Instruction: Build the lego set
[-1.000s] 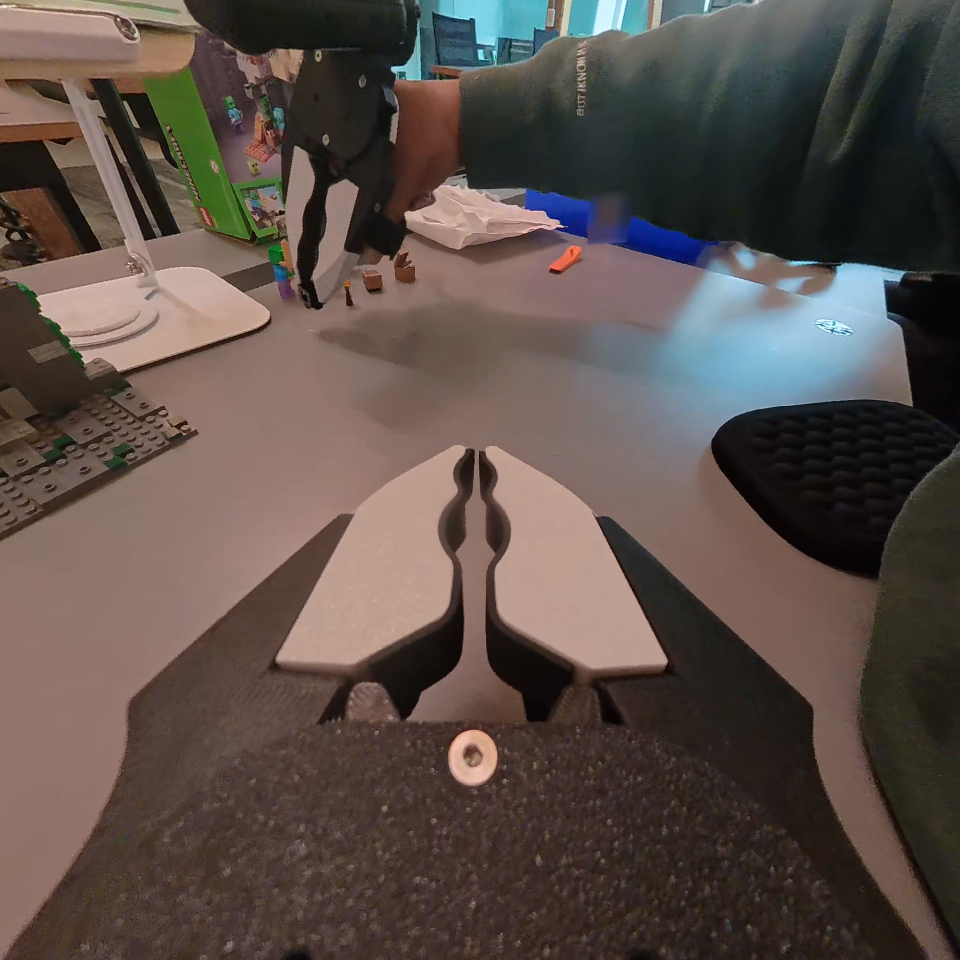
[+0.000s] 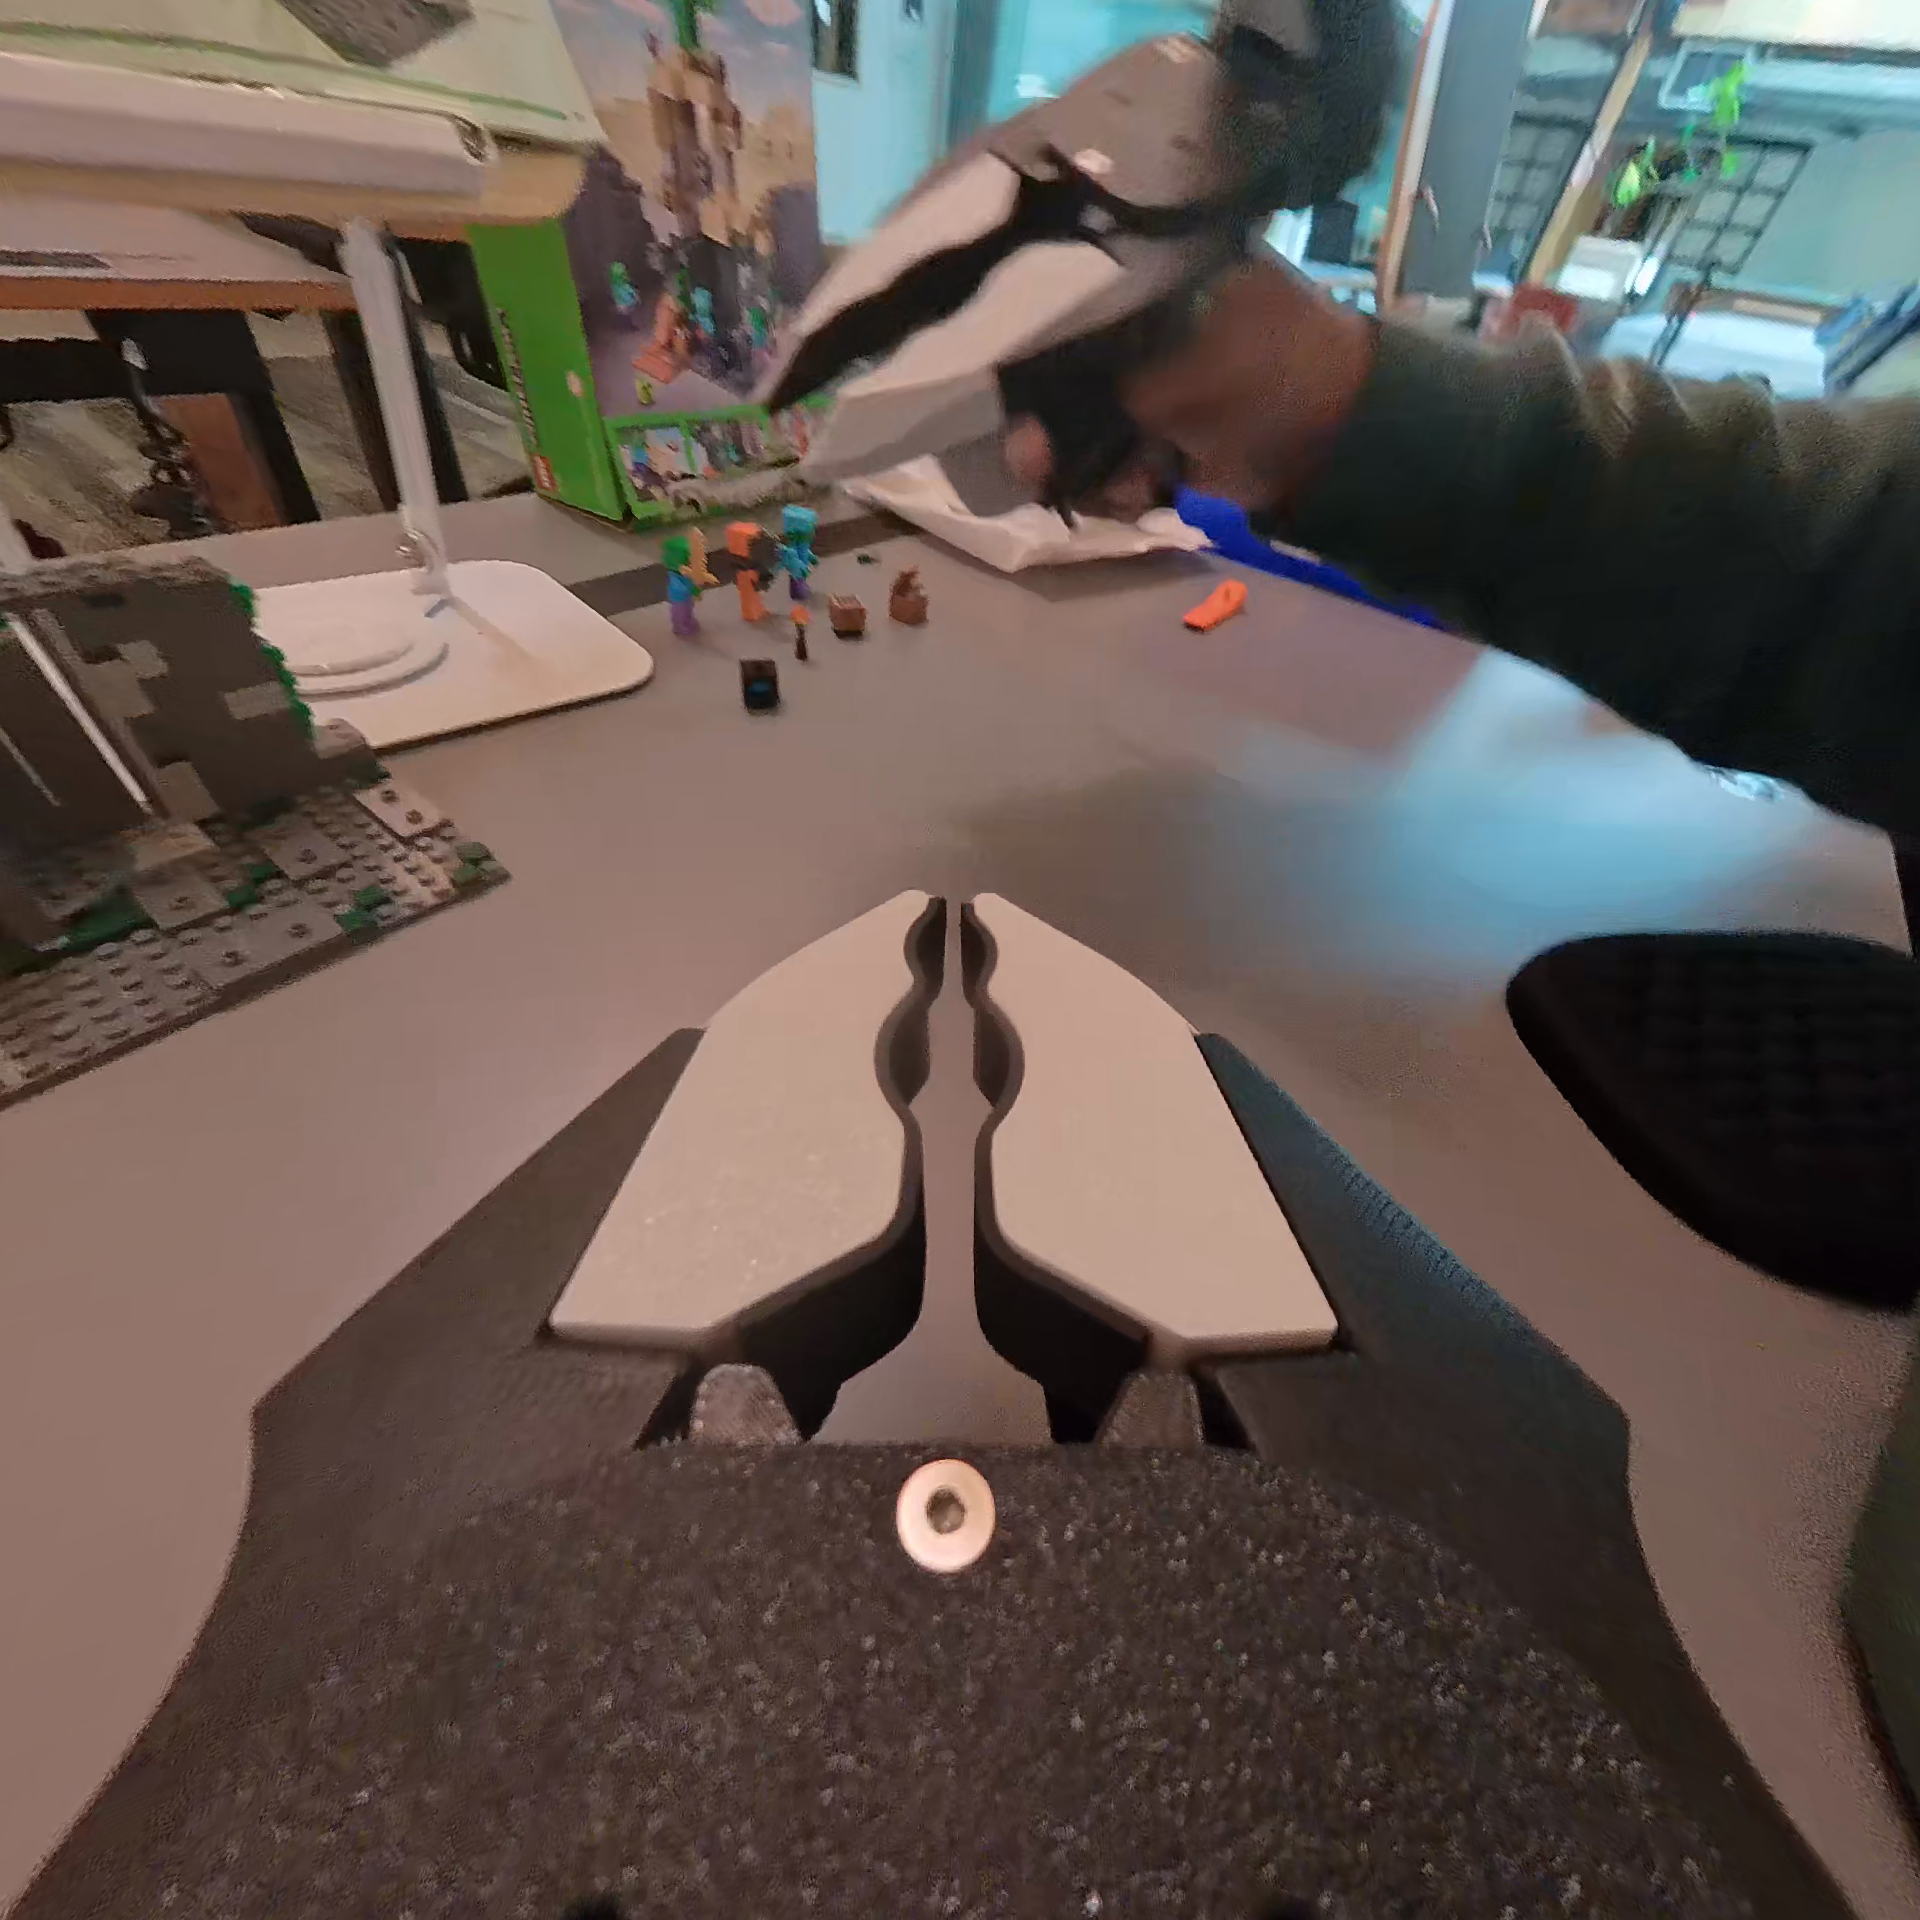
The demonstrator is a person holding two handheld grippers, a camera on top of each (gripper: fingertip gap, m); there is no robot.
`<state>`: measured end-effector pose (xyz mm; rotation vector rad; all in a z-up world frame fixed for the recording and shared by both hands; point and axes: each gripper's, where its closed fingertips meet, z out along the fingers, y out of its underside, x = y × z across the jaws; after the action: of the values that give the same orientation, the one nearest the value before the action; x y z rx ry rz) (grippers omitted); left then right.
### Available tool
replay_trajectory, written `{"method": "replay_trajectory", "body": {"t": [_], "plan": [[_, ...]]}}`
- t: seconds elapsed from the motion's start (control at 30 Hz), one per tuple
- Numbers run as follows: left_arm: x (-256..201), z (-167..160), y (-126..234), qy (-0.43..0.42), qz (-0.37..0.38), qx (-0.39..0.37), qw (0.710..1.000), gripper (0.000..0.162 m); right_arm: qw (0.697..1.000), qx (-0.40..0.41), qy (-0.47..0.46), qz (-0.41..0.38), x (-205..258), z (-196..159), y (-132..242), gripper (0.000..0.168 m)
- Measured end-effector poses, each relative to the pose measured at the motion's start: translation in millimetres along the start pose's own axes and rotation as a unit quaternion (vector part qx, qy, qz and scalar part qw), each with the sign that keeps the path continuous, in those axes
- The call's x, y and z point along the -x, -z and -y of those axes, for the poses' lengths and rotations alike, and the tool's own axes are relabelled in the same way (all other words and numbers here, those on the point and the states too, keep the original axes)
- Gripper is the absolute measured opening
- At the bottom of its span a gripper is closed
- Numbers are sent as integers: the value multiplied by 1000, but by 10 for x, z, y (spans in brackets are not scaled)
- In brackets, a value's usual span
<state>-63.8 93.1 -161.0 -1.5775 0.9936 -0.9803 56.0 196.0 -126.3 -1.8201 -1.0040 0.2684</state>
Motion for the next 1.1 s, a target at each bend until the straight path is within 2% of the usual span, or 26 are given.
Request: {"method": "replay_trajectory", "body": {"t": [0.2, 0.33, 0.43, 0.57, 0.67, 0.83, 0.93, 1.1], "plan": [[217, 312, -74, 57, 21, -68, 996, 0, 991, -125, -42, -25, 599, 319, 76, 0], [341, 624, -106, 136, 16, -143, 980, 0, 986, -145, -67, -39, 878, 372, -3, 0], [369, 885, -112, 207, -25, -219, 953, 0, 979, -163, -109, -63, 989, 437, -57, 0], [500, 993, -139, 271, -28, -276, 922, 0, 949, -221, -195, -108, 925, 615, -27, 0], [641, 842, -213, 257, 34, -261, 930, 0, 931, -243, -219, -162, 704, 660, -24, 0], [599, 762, -389, 226, 58, -246, 941, 0, 902, -266, -235, -244, 260, 532, -142, 0], [454, 823, -484, 198, 35, -259, 945, 0, 888, -285, -270, -240, 225, 485, -226, 0], [178, 867, -541, 217, -38, -280, 934, 1, 867, -307, -315, -236, 244, 474, -167, 0]]}}
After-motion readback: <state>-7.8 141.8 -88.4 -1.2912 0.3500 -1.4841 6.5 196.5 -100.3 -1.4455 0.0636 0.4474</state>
